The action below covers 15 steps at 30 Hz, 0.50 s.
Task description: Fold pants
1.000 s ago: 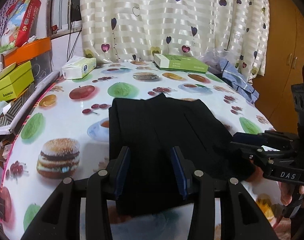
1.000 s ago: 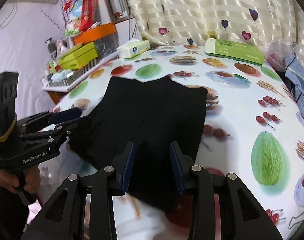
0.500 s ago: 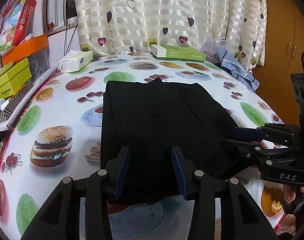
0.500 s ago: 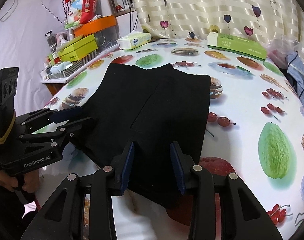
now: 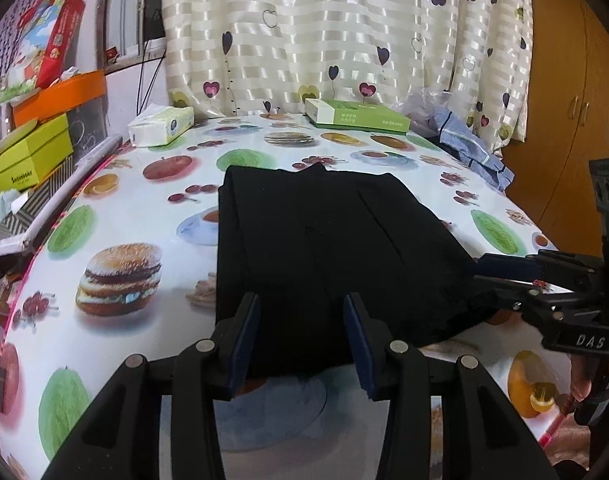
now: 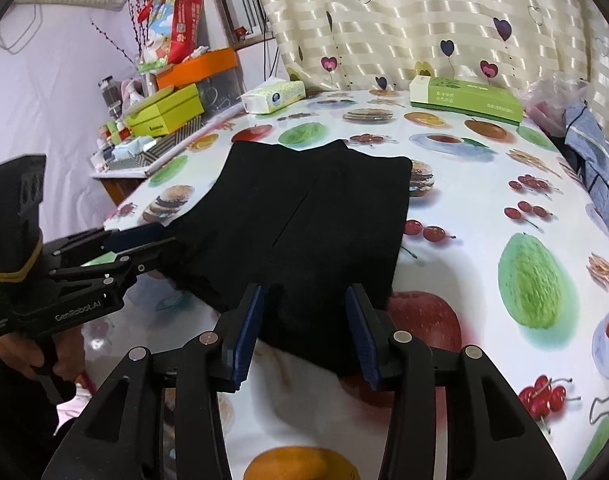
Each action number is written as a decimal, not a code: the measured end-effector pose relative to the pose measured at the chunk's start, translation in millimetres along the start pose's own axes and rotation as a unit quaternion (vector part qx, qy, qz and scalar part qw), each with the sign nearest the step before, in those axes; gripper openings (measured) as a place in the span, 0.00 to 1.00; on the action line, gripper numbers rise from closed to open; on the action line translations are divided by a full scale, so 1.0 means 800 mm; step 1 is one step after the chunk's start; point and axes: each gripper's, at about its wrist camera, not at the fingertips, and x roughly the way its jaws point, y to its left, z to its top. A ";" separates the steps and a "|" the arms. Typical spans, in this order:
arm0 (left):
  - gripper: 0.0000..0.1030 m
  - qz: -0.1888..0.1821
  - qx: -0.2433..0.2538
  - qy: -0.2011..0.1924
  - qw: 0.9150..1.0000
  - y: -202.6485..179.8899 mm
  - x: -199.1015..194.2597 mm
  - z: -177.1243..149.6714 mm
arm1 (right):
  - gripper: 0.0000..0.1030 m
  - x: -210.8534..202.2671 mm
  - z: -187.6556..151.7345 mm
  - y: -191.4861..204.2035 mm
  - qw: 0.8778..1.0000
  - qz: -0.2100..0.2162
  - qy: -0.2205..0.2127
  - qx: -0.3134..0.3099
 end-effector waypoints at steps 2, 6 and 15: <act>0.45 -0.001 -0.006 0.003 1.000 0.003 -0.001 -0.002 | 0.43 -0.002 -0.001 -0.001 1.000 -0.001 -0.001 0.005; 0.45 0.002 -0.011 0.003 1.000 0.006 -0.005 -0.006 | 0.43 -0.006 -0.001 -0.005 1.000 0.002 -0.005 0.011; 0.45 0.011 -0.027 -0.001 1.000 0.020 -0.013 -0.008 | 0.44 -0.014 -0.002 -0.017 1.000 0.001 -0.010 0.025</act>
